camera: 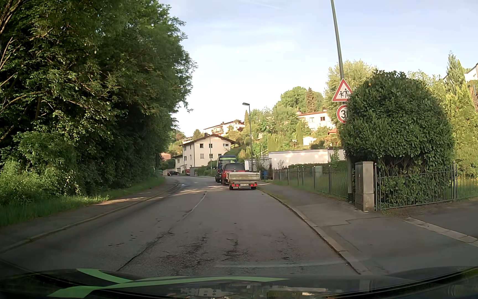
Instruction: Follow the waypoints while adhering to traffic rules and regulations
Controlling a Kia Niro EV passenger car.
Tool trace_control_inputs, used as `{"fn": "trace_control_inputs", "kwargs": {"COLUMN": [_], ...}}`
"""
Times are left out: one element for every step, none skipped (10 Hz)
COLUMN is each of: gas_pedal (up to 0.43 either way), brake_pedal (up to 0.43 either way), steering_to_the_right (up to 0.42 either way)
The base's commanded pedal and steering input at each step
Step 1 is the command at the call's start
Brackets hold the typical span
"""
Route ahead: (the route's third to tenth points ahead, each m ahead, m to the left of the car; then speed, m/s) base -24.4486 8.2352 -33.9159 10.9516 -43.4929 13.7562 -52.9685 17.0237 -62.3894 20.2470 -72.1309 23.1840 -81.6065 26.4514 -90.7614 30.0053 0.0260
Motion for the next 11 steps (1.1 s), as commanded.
{"fn": "trace_control_inputs", "kwargs": {"gas_pedal": [0.0, 0.0, 0.0, 0.0, 0.0, 0.0, 0.0, 0.0, 0.0, 0.0, 0.0], "brake_pedal": [0.274, 0.274, 0.274, 0.274, 0.274, 0.274, 0.274, 0.274, 0.274, 0.274, 0.274], "steering_to_the_right": [0.023, 0.023, 0.023, 0.024, 0.025, 0.025, 0.024, 0.025, 0.025, 0.025, 0.025]}}
